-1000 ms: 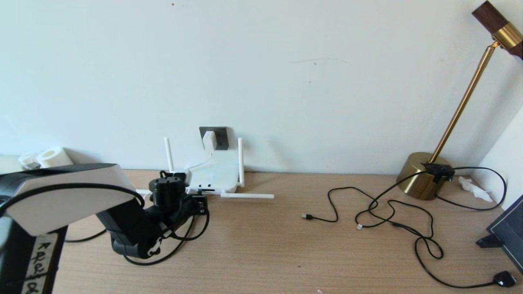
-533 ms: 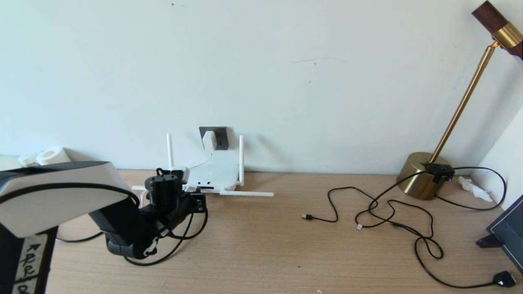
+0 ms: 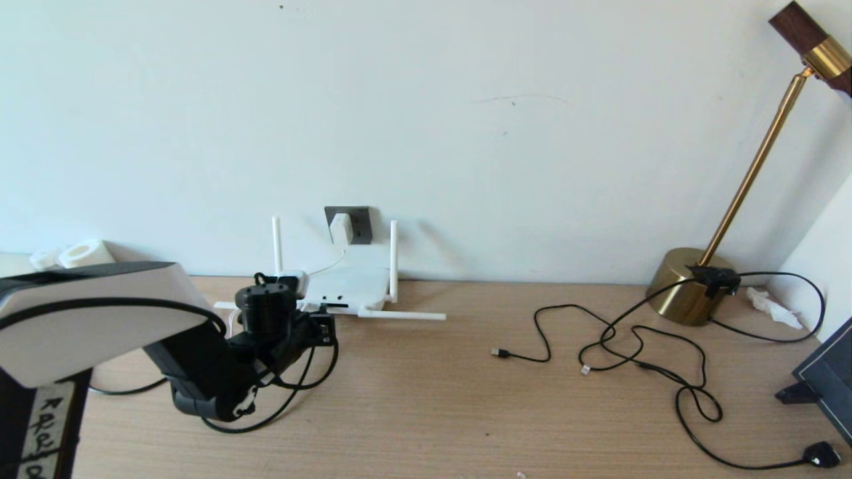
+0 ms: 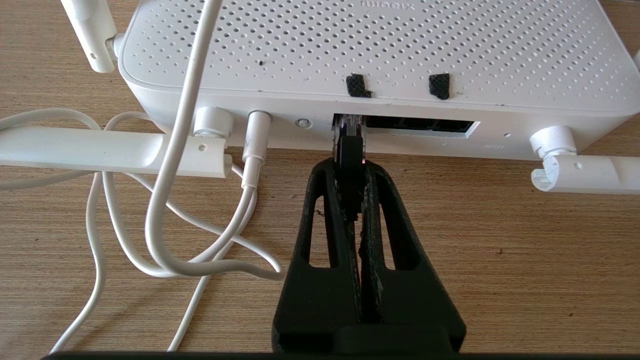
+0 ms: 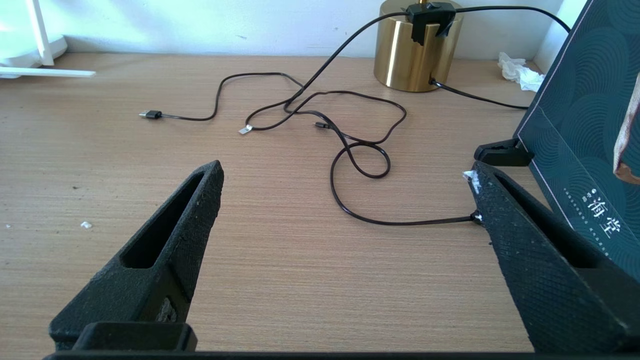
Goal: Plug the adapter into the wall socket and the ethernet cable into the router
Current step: Plug cable into router interface
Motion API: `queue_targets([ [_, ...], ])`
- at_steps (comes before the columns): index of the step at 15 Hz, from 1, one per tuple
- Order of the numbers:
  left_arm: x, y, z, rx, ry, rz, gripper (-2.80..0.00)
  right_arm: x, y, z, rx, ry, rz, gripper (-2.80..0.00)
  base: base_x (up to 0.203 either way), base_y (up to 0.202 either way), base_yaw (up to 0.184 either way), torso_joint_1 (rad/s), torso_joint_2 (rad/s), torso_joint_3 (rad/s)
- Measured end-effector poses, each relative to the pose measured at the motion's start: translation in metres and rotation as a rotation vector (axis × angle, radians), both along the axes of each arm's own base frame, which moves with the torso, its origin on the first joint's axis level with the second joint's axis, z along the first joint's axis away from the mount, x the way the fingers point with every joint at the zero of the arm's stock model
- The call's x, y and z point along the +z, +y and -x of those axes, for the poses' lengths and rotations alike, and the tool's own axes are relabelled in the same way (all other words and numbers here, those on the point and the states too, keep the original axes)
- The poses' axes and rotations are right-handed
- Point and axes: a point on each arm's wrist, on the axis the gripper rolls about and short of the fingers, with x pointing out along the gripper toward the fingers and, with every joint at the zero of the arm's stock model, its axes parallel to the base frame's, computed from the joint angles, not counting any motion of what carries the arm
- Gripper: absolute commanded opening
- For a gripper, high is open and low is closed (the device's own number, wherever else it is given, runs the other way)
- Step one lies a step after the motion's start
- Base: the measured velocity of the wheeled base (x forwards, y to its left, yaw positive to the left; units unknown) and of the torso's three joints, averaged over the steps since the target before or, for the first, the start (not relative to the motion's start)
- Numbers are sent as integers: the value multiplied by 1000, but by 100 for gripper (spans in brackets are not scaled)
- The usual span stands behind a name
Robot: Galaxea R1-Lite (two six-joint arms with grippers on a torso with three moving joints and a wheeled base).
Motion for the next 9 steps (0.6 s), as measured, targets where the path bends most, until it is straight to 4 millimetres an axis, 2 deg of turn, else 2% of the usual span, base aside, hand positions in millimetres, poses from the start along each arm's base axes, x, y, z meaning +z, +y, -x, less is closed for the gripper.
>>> queue_targets([
  [9, -3, 0, 0, -1, 6, -2, -280, 0, 0, 0, 0, 0, 0, 0, 0, 0, 0, 0, 0, 0],
])
